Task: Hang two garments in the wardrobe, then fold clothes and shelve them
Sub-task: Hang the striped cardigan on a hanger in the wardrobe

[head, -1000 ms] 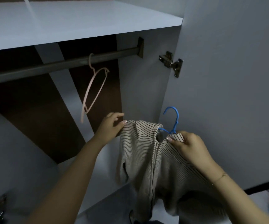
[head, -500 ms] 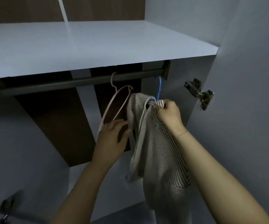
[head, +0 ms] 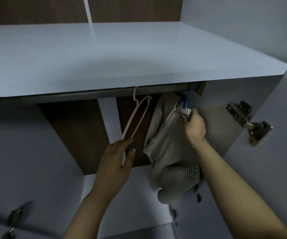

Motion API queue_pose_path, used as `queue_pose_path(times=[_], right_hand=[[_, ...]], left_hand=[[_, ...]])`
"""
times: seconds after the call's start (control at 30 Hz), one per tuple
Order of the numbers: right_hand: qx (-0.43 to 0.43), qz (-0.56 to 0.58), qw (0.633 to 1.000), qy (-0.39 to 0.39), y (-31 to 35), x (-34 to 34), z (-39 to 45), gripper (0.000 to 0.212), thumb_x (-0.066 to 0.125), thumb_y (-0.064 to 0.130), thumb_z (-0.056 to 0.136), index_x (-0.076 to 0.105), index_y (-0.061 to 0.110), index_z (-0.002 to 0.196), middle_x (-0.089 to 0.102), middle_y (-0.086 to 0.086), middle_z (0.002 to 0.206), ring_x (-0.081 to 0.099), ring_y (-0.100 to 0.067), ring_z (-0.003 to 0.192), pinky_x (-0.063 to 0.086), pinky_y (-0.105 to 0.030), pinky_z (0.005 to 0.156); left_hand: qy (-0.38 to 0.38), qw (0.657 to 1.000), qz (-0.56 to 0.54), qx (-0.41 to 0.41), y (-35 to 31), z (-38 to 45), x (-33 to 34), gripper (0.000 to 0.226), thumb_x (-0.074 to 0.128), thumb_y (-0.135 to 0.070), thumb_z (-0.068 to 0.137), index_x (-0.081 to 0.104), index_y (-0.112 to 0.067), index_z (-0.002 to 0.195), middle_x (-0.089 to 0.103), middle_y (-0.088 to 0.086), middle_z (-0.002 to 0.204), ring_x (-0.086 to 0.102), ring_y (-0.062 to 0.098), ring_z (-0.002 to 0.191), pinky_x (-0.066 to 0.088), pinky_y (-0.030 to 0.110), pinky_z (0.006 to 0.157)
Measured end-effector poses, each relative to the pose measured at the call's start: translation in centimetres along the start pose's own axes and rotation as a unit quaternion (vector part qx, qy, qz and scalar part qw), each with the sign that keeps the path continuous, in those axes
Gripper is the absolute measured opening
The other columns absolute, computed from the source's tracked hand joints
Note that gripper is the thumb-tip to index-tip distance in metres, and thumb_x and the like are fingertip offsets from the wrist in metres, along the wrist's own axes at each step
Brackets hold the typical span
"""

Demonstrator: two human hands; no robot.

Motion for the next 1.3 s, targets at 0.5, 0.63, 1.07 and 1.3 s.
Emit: queue_pose_path(times=[0.5,0.63,1.07,1.3], right_hand=[[-0.206,-0.071,0.959,0.183,-2.4,-1.4,-26.0,0.068,0.050,0.049,0.095,0.018,0.034,0.154,0.011,0.011,0.162,0.011,-0.008,0.148,0.016,-0.027,0.121],[-0.142,-0.062,0.976,0.150,-4.3,-3.0,-32.4,0.070,0.046,0.052,0.096,0.010,0.036,0.154,0.007,0.014,0.161,0.007,-0.005,0.148,0.017,-0.031,0.121],[0.078,-0.150,0.985,-0.013,-10.3,-11.4,-55.5,0.074,0.030,0.064,0.095,-0.005,0.034,0.153,-0.012,0.019,0.159,-0.015,0.004,0.145,-0.006,-0.023,0.119],[0.268,-0.195,0.941,-0.069,-16.5,-18.2,-70.7,0.073,0.021,0.068,0.092,-0.009,0.038,0.151,-0.018,0.017,0.158,-0.022,-0.001,0.145,-0.013,-0.028,0.118]], left_hand=[[0.086,0.994,0.027,0.056,0.4,-7.1,3.2,0.048,0.056,-0.035,0.095,0.044,-0.031,0.141,0.036,-0.013,0.150,0.024,0.000,0.135,0.027,0.032,0.112],[0.145,0.984,0.051,0.093,-0.1,-12.0,3.1,0.054,0.052,-0.040,0.096,0.034,-0.036,0.146,0.023,-0.015,0.157,0.010,-0.004,0.136,0.019,0.031,0.114],[0.298,0.905,0.128,0.275,-5.3,-30.1,5.4,0.063,0.022,-0.058,0.098,-0.005,-0.040,0.152,-0.016,-0.010,0.161,-0.017,0.011,0.148,-0.013,0.036,0.118],[0.395,0.813,0.084,0.418,-13.1,-40.9,9.4,0.062,0.019,-0.056,0.098,0.002,-0.037,0.154,-0.015,-0.009,0.161,-0.016,0.011,0.148,-0.007,0.040,0.121]])
Point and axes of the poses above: each hand's wrist, its own z-axis towards the middle knuckle, its own x-axis out of the palm, y = z × x, the point moved 8 cm from there along z, towards the middle knuckle
